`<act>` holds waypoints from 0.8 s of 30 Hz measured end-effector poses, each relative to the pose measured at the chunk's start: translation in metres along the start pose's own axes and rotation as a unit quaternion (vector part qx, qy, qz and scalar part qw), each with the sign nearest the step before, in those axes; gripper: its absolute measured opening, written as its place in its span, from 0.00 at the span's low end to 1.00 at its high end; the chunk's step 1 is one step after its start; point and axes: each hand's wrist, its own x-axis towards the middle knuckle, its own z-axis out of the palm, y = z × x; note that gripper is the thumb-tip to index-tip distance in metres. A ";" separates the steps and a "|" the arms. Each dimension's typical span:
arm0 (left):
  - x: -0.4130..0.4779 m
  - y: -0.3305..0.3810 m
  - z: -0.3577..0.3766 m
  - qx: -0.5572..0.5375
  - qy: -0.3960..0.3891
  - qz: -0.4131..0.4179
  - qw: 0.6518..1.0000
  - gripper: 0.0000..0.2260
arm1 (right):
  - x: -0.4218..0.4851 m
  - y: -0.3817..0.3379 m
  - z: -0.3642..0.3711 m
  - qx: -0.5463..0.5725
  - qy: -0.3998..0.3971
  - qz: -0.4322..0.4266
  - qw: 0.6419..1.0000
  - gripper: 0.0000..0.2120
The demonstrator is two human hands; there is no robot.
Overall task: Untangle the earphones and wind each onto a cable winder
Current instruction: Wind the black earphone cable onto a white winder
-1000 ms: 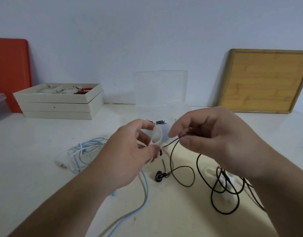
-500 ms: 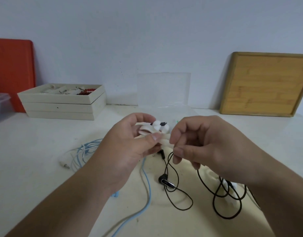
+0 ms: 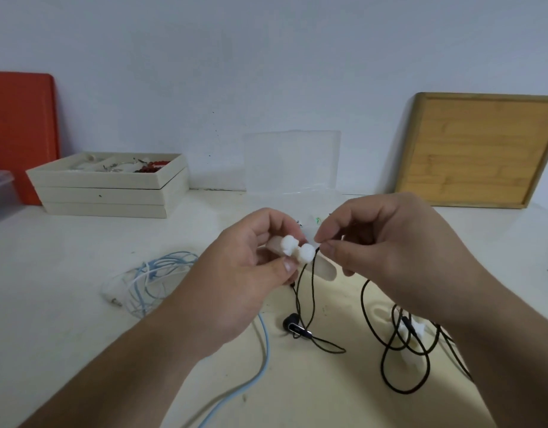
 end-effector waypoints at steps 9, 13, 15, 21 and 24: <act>-0.004 0.002 0.004 0.094 0.018 -0.011 0.995 0.11 | 0.001 0.004 0.005 0.053 0.005 -0.007 0.999 0.05; -0.005 0.004 0.006 0.115 0.035 0.005 0.993 0.06 | 0.003 0.005 0.003 0.102 0.097 -0.021 0.990 0.07; -0.005 0.006 0.004 0.126 0.034 0.007 0.991 0.06 | 0.006 0.007 -0.003 0.106 0.175 -0.026 0.979 0.08; -0.005 0.013 -0.003 0.141 0.047 0.021 0.989 0.04 | 0.010 0.016 -0.030 0.097 0.293 -0.017 0.951 0.08; -0.004 0.015 -0.006 0.119 0.049 0.027 0.991 0.09 | 0.011 0.020 -0.037 0.096 0.320 0.005 0.943 0.08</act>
